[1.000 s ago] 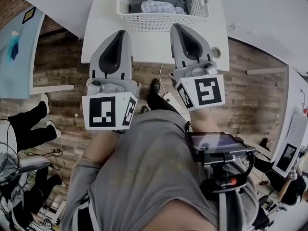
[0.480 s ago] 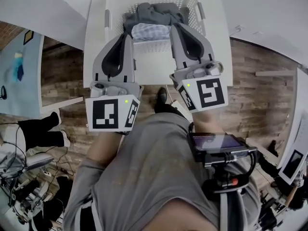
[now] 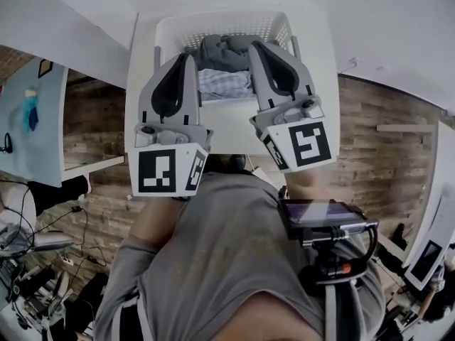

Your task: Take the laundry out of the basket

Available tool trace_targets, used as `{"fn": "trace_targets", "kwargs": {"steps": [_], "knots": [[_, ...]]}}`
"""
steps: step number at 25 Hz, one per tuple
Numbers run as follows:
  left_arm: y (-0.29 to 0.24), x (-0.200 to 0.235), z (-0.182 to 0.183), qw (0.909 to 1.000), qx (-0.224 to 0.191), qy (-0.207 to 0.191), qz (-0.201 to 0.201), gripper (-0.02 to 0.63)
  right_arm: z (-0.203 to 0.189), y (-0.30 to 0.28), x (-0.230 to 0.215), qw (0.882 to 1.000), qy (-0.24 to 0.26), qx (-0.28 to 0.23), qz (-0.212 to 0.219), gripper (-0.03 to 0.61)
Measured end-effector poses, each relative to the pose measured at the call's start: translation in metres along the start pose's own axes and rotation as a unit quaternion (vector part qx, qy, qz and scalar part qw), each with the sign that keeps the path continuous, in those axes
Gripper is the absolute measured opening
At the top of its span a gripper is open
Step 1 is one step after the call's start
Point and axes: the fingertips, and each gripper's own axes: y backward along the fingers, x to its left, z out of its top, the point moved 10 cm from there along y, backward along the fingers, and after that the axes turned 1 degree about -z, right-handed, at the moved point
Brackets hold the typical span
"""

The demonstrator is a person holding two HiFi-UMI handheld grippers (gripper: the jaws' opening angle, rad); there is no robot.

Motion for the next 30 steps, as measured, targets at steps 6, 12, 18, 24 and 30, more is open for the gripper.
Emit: {"fn": "trace_targets", "kwargs": {"steps": [6,12,18,24,30], "knots": [[-0.025,0.021,-0.003,0.9999,0.006,0.010,0.005,0.008,-0.006,-0.037,-0.009,1.000,0.006,0.015,0.007,0.008],[-0.051,0.046,-0.008,0.9996,0.010,0.028,0.005,0.008,-0.024,-0.072,-0.006,0.998,0.023,0.056,0.029,0.009],[-0.073,0.064,-0.015,0.9989,0.022,0.042,-0.005,0.008,-0.045,-0.102,-0.008,0.993,0.018,0.104,0.057,0.025],[-0.098,0.077,-0.030,0.9982,0.029,0.050,-0.014,0.008,-0.083,-0.126,-0.013,0.977,0.039,0.186,0.099,0.183],[-0.113,0.094,-0.041,0.9955,0.041,0.082,-0.024,0.008,-0.116,-0.140,-0.004,0.948,0.061,0.280,0.134,0.338]]}}
